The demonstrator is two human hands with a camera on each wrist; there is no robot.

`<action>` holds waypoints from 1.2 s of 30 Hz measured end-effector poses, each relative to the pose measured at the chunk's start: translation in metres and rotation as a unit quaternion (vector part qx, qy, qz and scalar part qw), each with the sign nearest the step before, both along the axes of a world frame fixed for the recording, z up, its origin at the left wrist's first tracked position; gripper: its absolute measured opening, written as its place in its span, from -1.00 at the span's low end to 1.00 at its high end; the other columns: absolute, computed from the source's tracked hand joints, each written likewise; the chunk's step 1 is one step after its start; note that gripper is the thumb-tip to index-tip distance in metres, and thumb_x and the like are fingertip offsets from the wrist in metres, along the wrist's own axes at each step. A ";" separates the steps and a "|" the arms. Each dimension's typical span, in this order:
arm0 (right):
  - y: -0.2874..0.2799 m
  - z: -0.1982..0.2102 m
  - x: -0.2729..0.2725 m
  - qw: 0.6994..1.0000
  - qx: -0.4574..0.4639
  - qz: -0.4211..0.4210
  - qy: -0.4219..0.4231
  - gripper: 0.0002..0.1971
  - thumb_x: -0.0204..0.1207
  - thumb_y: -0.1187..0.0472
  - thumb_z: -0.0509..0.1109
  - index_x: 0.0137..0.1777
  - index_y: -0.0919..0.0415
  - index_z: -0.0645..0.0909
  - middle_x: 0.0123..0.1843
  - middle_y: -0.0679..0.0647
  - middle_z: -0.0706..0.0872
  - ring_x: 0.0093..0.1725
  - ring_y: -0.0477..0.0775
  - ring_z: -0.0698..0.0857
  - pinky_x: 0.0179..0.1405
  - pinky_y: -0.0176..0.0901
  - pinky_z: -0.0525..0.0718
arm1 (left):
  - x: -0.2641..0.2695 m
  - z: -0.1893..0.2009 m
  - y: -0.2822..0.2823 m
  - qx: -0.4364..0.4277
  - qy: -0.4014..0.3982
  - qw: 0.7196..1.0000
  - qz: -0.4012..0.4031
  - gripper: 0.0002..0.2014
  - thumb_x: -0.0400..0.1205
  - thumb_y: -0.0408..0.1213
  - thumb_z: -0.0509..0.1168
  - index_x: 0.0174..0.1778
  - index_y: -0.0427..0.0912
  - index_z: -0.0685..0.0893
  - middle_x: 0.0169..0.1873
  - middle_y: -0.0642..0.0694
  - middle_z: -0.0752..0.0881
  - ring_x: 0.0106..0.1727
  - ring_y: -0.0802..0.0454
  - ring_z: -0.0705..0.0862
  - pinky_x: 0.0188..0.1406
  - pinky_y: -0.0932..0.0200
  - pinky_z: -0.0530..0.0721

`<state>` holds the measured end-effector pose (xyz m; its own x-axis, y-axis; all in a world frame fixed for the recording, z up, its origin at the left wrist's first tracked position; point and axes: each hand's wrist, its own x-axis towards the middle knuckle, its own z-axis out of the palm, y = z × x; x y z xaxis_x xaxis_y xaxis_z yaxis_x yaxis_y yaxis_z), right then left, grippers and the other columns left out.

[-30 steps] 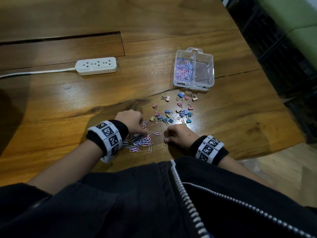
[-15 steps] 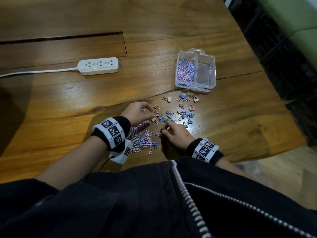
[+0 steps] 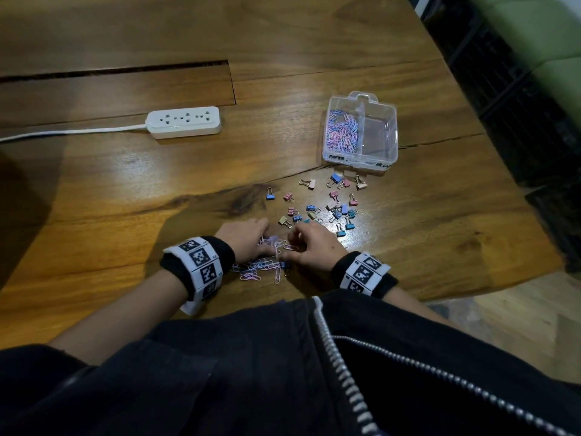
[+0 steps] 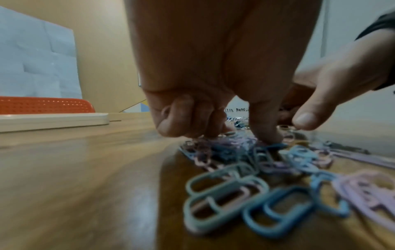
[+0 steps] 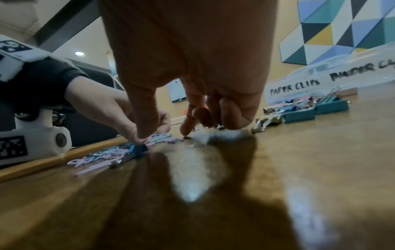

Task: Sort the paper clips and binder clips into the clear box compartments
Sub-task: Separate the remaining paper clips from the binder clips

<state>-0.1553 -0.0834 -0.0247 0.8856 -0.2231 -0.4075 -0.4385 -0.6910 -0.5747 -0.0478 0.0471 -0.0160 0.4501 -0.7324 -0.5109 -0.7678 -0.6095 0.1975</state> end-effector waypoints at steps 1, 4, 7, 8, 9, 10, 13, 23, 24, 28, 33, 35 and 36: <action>0.001 0.000 0.001 1.000 -0.008 0.007 -0.005 -0.64 0.31 -0.03 0.50 0.00 0.12 0.54 0.07 0.09 0.55 0.06 0.03 0.52 0.08 -0.08 0.56 | -0.001 0.000 0.000 -0.006 0.000 1.000 -0.005 -0.62 0.60 0.10 0.17 0.12 -0.14 0.49 0.10 -0.11 0.63 -0.04 0.01 0.54 -0.16 0.18 0.46; 0.004 0.002 0.004 1.000 -0.009 0.016 -0.014 -0.70 0.35 0.11 0.49 0.05 0.16 0.57 0.12 0.12 0.50 0.12 0.05 0.47 0.18 -0.02 0.54 | 0.000 0.000 0.001 -0.030 0.027 0.999 0.001 -0.73 0.65 0.00 0.13 0.03 -0.14 0.52 -0.01 -0.10 0.63 -0.11 0.05 0.48 -0.20 0.22 0.45; 0.005 0.006 0.007 0.999 -0.015 0.037 -0.016 -0.75 0.44 0.22 0.41 0.10 0.24 0.59 0.19 0.17 0.48 0.20 0.11 0.47 0.27 -0.04 0.48 | 0.005 0.003 0.004 -0.094 0.146 0.982 0.079 -0.84 0.68 -0.11 0.13 -0.14 -0.10 0.47 -0.20 -0.05 0.55 -0.20 0.05 0.48 -0.33 0.26 0.40; 0.005 0.007 0.008 0.998 -0.022 0.050 -0.012 -0.77 0.47 0.23 0.37 0.11 0.27 0.59 0.21 0.18 0.48 0.22 0.13 0.47 0.30 -0.05 0.46 | 0.008 0.005 0.005 -0.122 0.190 0.967 0.119 -0.84 0.69 -0.15 0.11 -0.17 -0.10 0.45 -0.24 -0.04 0.53 -0.23 0.05 0.47 -0.31 0.25 0.39; 0.004 0.006 0.009 0.998 -0.027 0.062 -0.006 -0.77 0.50 0.24 0.33 0.12 0.29 0.58 0.22 0.19 0.47 0.23 0.14 0.48 0.33 -0.04 0.45 | 0.012 0.006 0.006 -0.148 0.223 0.951 0.158 -0.82 0.70 -0.18 0.09 -0.21 -0.12 0.44 -0.25 -0.05 0.52 -0.25 0.05 0.46 -0.29 0.23 0.40; 0.004 0.006 0.009 0.997 -0.030 0.071 0.000 -0.78 0.52 0.23 0.30 0.12 0.30 0.57 0.23 0.20 0.47 0.23 0.14 0.48 0.36 -0.02 0.46 | 0.015 0.008 0.006 -0.172 0.257 0.930 0.197 -0.80 0.69 -0.21 0.10 -0.26 -0.13 0.43 -0.28 -0.05 0.50 -0.28 0.06 0.45 -0.29 0.22 0.40; 0.002 0.003 0.007 0.996 -0.030 0.086 -0.004 -0.81 0.56 0.22 0.24 0.06 0.32 0.55 0.19 0.21 0.51 0.20 0.13 0.50 0.33 0.00 0.49 | 0.022 0.011 0.011 -0.256 0.440 0.807 0.298 -0.92 0.39 -0.27 0.10 -0.39 -0.16 0.36 -0.50 -0.02 0.51 -0.57 0.16 0.41 -0.62 0.33 0.34; -0.016 0.012 0.003 0.963 0.231 -0.140 -0.024 -0.79 0.46 0.36 0.36 -0.35 0.13 0.48 -0.28 0.01 0.61 -0.31 -0.09 0.63 -0.28 -0.39 0.62 | 0.021 0.004 0.016 -0.238 0.500 0.727 0.406 -0.74 0.70 -0.27 0.05 -0.31 -0.18 0.46 -0.55 0.00 0.54 -0.72 0.23 0.43 -0.85 0.43 0.33; -0.018 0.015 0.002 0.949 0.270 -0.158 -0.025 -0.79 0.45 0.39 0.37 -0.36 0.15 0.49 -0.32 0.01 0.61 -0.35 -0.10 0.63 -0.35 -0.42 0.64 | 0.021 0.004 0.017 -0.229 0.486 0.743 0.399 -0.76 0.72 -0.28 0.03 -0.24 -0.18 0.49 -0.49 -0.02 0.53 -0.68 0.22 0.44 -0.83 0.42 0.34; -0.027 0.017 0.000 0.916 0.358 -0.177 -0.025 -0.82 0.41 0.42 0.38 -0.35 0.18 0.54 -0.34 0.03 0.65 -0.35 -0.06 0.65 -0.28 -0.26 0.65 | 0.018 0.010 0.021 -0.145 0.246 0.919 0.272 -0.73 0.74 -0.14 -0.04 -0.17 -0.10 0.50 -0.34 -0.02 0.50 -0.33 0.04 0.48 -0.49 0.32 0.39; -0.026 0.016 -0.001 0.907 0.384 -0.169 -0.023 -0.85 0.46 0.44 0.32 -0.28 0.22 0.58 -0.37 0.05 0.64 -0.40 -0.15 0.64 -0.22 -0.27 0.62 | 0.016 0.014 0.037 0.041 -0.014 0.993 0.114 -0.35 0.41 0.35 0.24 0.19 -0.10 0.40 0.02 -0.02 0.61 -0.02 0.02 0.61 -0.18 0.20 0.57; -0.023 0.017 -0.001 0.909 0.379 -0.172 -0.021 -0.85 0.48 0.42 0.30 -0.28 0.21 0.58 -0.37 0.06 0.62 -0.38 -0.10 0.60 -0.23 -0.26 0.57 | 0.009 0.009 0.041 0.049 0.003 0.992 0.115 -0.25 0.38 0.32 0.30 0.30 -0.13 0.34 0.20 -0.08 0.60 0.03 0.01 0.60 -0.14 0.20 0.56; -0.022 0.017 -0.001 0.909 0.379 -0.174 -0.020 -0.84 0.49 0.40 0.30 -0.28 0.19 0.58 -0.38 0.05 0.61 -0.39 -0.09 0.56 -0.29 -0.27 0.54 | 0.004 0.006 0.041 0.035 0.012 0.993 0.116 -0.29 0.42 0.28 0.29 0.32 -0.15 0.33 0.23 -0.10 0.59 0.00 0.04 0.58 -0.15 0.21 0.53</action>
